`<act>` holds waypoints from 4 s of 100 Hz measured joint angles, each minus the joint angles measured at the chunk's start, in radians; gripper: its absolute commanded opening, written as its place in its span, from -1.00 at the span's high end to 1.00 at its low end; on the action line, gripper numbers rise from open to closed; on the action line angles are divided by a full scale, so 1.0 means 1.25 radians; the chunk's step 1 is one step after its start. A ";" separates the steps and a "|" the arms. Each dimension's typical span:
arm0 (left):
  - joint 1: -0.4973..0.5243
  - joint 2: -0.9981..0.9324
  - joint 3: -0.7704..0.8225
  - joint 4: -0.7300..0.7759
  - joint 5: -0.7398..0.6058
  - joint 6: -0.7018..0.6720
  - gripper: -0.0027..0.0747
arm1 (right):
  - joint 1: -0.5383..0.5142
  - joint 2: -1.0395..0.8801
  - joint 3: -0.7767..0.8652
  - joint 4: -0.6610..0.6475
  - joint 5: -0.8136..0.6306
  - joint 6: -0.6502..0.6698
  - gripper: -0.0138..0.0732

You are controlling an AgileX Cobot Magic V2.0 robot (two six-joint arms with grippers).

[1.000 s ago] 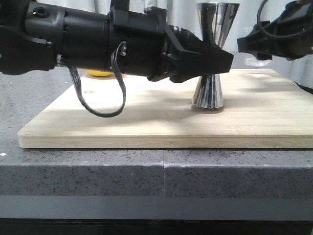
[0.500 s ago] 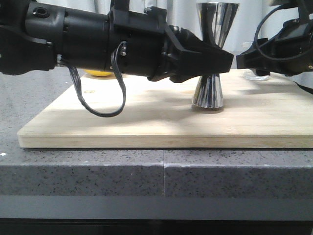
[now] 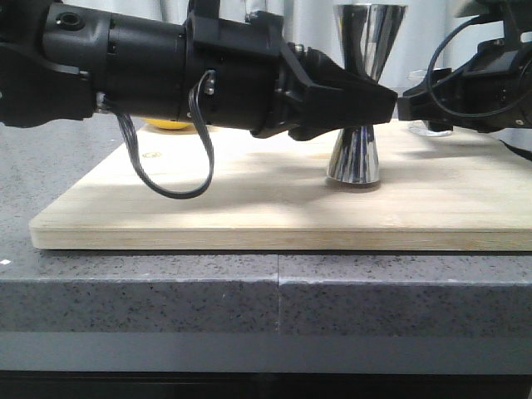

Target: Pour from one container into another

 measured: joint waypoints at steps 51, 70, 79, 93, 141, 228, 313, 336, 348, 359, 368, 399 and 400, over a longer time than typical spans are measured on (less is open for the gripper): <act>0.000 0.000 0.000 0.000 0.000 -0.001 0.99 | 0.000 0.000 0.000 0.000 -0.005 0.000 -0.37; 0.000 0.000 0.000 0.000 0.000 -0.001 0.99 | 0.000 0.001 0.000 0.000 -0.005 0.000 -0.56; 0.000 0.000 0.000 0.000 0.000 -0.001 0.99 | 0.000 0.001 0.000 0.000 -0.013 0.000 -0.56; 0.000 0.000 0.000 0.000 0.000 -0.001 0.99 | 0.000 -0.004 0.002 -0.001 -0.024 0.000 -0.56; 0.000 0.000 0.000 0.000 0.000 -0.001 0.99 | 0.000 -0.156 0.002 -0.001 -0.033 0.016 -0.56; 0.141 0.000 0.000 -0.002 -0.022 -0.001 0.99 | 0.000 -0.464 0.002 -0.003 0.044 0.027 -0.55; 0.171 0.000 0.000 -0.003 -0.025 0.013 0.99 | 0.000 -0.464 0.003 -0.004 0.070 0.027 -0.55; 0.171 0.000 0.000 -0.002 -0.025 0.015 0.99 | 0.000 -0.464 0.003 -0.004 0.070 0.027 -0.55; 0.171 0.000 0.000 0.004 -0.031 0.015 0.99 | 0.000 -0.464 0.003 -0.004 0.070 0.027 -0.55; 0.171 0.001 0.000 0.006 -0.046 0.015 0.99 | 0.000 -0.464 0.003 -0.004 0.070 0.027 -0.55; 0.171 0.009 0.000 0.006 -0.065 0.015 0.99 | 0.000 -0.464 0.003 -0.004 0.070 0.027 -0.55; 0.171 0.019 0.000 0.021 -0.072 0.017 0.99 | 0.000 -0.464 0.003 -0.004 0.070 0.027 -0.55; 0.171 0.019 0.000 0.021 -0.072 0.017 0.99 | 0.000 -0.464 0.003 -0.004 0.070 0.027 -0.55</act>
